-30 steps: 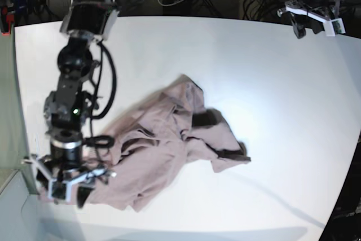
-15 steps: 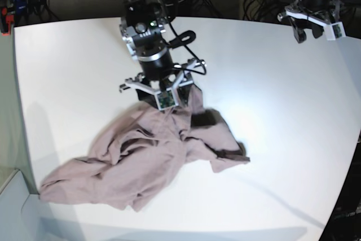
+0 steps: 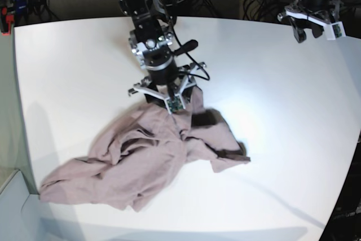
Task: Layout the t-shirt on the table in an organized manner, then fold the t-shirt properly
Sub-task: 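Release the t-shirt and raise the right gripper back toward its corner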
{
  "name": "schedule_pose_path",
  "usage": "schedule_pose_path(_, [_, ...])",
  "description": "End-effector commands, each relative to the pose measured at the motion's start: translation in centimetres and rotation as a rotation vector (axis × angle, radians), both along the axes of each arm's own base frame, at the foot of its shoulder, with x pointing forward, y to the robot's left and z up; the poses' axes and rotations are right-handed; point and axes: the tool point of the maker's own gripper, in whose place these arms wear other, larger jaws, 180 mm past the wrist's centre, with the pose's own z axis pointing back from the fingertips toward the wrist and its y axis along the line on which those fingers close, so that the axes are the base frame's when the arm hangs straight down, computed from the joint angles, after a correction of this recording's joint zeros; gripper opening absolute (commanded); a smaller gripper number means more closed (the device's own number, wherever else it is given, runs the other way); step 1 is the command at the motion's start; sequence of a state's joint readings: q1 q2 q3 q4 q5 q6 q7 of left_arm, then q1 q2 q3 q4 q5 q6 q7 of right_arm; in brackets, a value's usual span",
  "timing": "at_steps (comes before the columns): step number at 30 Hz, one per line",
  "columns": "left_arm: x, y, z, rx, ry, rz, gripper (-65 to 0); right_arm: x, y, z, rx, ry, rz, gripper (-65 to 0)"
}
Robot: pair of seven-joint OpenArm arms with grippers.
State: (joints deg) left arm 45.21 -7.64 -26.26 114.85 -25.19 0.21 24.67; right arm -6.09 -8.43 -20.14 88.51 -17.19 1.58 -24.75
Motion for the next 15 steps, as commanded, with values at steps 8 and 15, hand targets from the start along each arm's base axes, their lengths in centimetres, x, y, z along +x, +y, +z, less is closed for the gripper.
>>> schedule_pose_path(8, [0.2,0.3,0.8,0.015,-0.026,-0.004,-35.2,2.4,-2.9,0.4,-0.001,-0.031,-0.090,-34.4])
schedule_pose_path(15, [0.8,0.1,0.6,0.004,-0.013,-0.009,-35.2,3.0,-4.1,0.2,-0.007,-0.027,-0.120,-34.8])
